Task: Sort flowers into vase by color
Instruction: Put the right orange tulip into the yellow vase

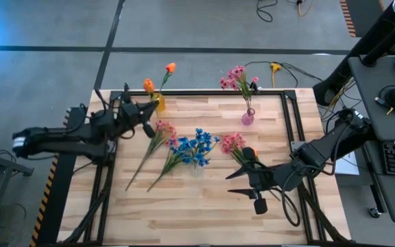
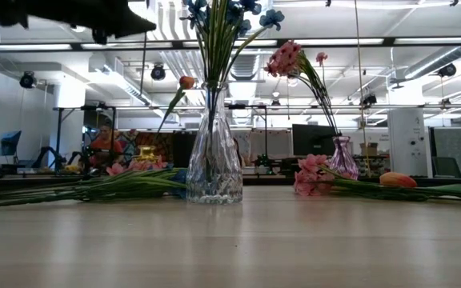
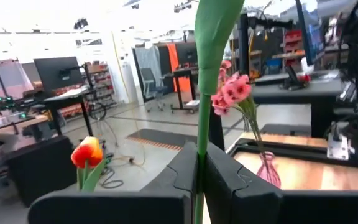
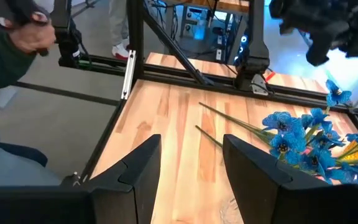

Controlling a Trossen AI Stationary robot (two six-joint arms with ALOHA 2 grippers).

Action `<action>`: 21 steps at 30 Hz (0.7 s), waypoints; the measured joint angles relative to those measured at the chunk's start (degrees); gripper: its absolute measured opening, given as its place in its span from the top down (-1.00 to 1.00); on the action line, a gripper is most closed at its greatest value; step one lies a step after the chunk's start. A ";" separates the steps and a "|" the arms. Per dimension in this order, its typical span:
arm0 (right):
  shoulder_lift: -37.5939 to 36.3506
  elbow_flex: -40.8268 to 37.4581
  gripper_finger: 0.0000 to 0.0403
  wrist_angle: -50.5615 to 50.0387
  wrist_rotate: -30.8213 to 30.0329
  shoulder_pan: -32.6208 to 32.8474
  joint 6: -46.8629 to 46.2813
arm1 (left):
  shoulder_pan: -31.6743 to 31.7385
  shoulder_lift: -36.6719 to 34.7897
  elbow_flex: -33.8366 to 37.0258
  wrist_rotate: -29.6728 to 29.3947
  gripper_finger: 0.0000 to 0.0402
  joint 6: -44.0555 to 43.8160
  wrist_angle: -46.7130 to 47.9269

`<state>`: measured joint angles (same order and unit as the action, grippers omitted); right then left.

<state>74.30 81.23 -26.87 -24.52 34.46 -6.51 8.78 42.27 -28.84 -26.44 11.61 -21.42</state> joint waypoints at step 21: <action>0.02 -0.02 0.17 -0.35 -2.66 -0.79 0.51 | 32.90 12.09 1.47 27.80 1.00 -7.00 -7.65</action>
<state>74.33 81.21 -27.22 -27.18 33.67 -6.00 41.68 54.37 -27.37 1.36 4.61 -29.07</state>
